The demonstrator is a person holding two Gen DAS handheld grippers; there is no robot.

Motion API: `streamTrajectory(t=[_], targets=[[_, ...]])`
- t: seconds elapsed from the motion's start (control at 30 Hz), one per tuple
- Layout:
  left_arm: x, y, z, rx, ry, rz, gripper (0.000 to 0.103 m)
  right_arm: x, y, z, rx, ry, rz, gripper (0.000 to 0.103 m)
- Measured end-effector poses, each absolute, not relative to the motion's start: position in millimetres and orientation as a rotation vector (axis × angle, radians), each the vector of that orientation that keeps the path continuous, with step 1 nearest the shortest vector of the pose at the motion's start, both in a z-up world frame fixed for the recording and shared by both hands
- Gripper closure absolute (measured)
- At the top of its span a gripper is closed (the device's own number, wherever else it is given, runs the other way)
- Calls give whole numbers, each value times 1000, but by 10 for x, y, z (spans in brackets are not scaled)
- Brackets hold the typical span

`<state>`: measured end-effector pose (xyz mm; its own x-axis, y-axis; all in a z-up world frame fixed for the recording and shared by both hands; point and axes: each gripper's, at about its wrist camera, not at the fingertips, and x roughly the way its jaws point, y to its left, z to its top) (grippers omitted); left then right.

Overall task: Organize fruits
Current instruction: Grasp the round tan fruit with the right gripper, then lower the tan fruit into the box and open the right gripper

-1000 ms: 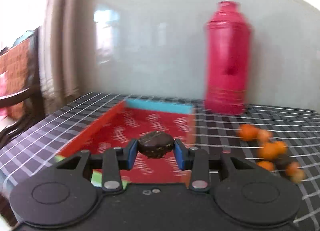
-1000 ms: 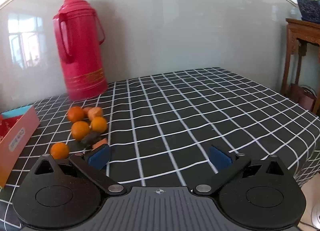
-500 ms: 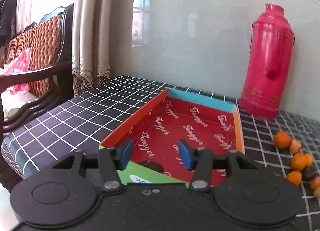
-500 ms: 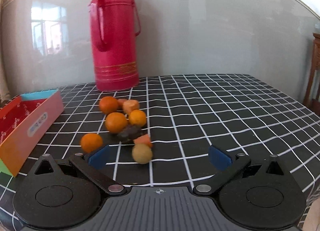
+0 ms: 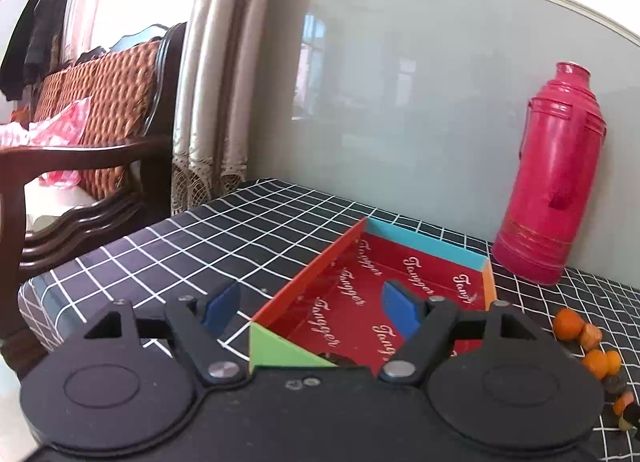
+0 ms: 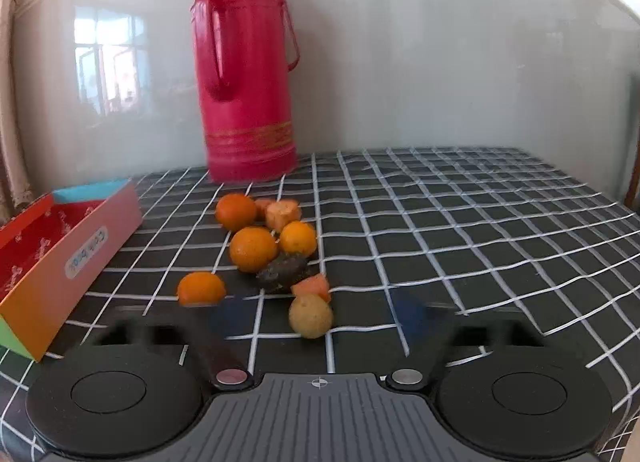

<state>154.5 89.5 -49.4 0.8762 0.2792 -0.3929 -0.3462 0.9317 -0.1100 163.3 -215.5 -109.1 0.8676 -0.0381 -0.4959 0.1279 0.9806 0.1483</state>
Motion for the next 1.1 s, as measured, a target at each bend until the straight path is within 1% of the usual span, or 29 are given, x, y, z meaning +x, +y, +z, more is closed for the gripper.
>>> streamTrajectory(t=[0.17, 0.27, 0.43, 0.6, 0.83, 1.1], targets=[[1522, 969, -493, -192, 387, 338, 31, 1676, -2139, -1138, 184, 532, -86, 52], [1515, 997, -495, -193, 386, 345, 30, 1709, -2109, -1163, 180, 546, -69, 77], [1500, 1100, -507, -223, 392, 362, 28, 1693, -2098, -1155, 202, 535, -62, 78], [1469, 1258, -525, -270, 398, 397, 26, 1628, -1931, -1009, 217, 462, 50, 78], [1404, 1505, -593, -316, 432, 438, 26, 1581, -1343, -753, 191, 349, 321, 77], [1301, 1723, -621, -308, 439, 500, 26, 1577, -714, -665, 105, 311, 518, 77]])
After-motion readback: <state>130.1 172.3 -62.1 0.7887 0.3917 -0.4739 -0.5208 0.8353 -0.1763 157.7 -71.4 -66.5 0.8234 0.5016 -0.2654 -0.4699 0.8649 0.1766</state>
